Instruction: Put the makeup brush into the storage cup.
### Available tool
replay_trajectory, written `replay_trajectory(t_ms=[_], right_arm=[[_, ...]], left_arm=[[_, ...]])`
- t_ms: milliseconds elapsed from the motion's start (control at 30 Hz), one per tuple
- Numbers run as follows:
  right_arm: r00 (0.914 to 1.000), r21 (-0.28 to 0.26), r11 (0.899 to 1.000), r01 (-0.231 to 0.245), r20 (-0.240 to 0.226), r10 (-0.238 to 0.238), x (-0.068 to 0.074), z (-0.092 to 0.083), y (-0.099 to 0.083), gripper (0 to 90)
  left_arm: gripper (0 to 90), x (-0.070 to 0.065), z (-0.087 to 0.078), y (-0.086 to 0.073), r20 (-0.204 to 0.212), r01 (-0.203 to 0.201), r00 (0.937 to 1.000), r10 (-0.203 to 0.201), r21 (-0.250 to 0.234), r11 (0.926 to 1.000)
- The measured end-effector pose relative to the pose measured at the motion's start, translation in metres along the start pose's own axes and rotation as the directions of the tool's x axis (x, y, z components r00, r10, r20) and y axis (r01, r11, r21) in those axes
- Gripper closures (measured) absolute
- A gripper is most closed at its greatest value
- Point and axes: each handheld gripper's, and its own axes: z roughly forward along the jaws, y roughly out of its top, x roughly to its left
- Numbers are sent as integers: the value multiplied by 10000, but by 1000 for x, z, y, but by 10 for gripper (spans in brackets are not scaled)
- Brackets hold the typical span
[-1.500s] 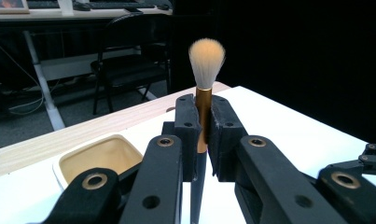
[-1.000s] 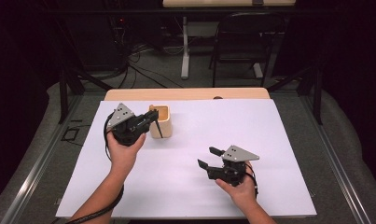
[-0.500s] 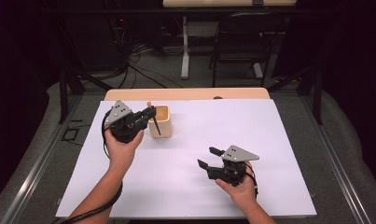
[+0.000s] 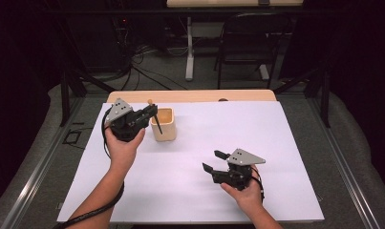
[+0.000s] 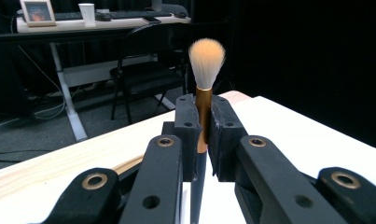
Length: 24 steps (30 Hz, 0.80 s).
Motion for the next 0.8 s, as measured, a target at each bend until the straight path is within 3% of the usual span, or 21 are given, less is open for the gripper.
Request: replay_trajectory(t_ms=[800], right_arm=[[10000, 110, 9999, -11, 6, 11, 0, 0, -1, 343]], left_arm=[[830, 14, 6, 19, -287, 16, 9996, -20, -143, 9999]])
